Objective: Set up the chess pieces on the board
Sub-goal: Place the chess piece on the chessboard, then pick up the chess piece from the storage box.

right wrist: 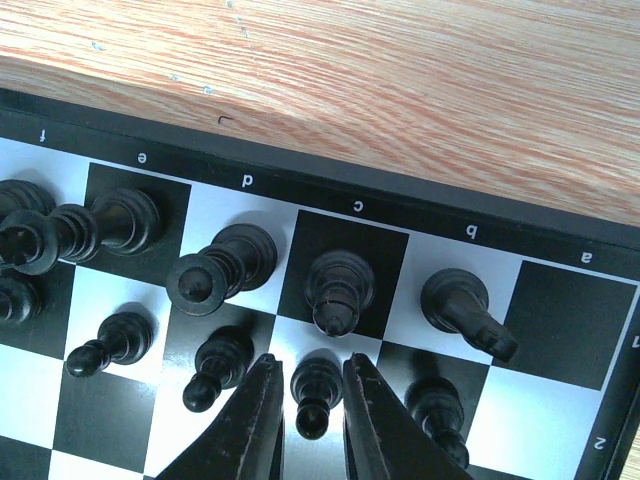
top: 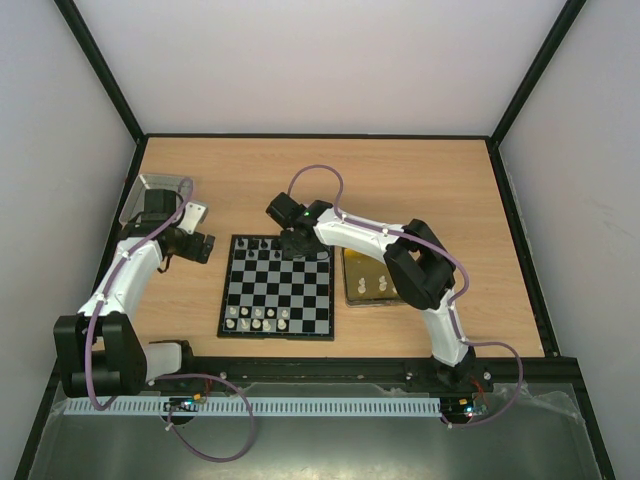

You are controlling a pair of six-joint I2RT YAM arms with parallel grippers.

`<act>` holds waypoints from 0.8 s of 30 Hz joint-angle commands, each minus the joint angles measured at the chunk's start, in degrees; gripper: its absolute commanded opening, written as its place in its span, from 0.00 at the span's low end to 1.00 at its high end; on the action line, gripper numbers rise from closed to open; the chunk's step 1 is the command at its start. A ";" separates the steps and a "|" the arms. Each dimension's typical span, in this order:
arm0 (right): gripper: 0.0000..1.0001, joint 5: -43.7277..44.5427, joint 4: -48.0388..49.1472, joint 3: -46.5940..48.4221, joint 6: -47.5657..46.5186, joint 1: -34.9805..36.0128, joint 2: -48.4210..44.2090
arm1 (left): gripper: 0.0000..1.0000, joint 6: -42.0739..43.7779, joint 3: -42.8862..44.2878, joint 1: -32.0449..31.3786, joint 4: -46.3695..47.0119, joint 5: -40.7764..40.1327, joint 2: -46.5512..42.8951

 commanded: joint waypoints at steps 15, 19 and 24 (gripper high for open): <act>0.17 3.38 -4.91 -6.77 -0.51 -4.17 -14.95 | 0.94 0.18 0.28 0.14 -0.94 -0.24 -0.60; 0.20 1.68 -2.45 -16.61 0.00 -10.06 -22.82 | 0.94 0.16 0.19 0.14 -0.87 -0.01 -0.36; 0.22 2.86 -1.49 -24.46 -0.83 -16.61 -27.40 | 0.94 0.25 -0.04 0.14 -0.72 -0.11 -0.40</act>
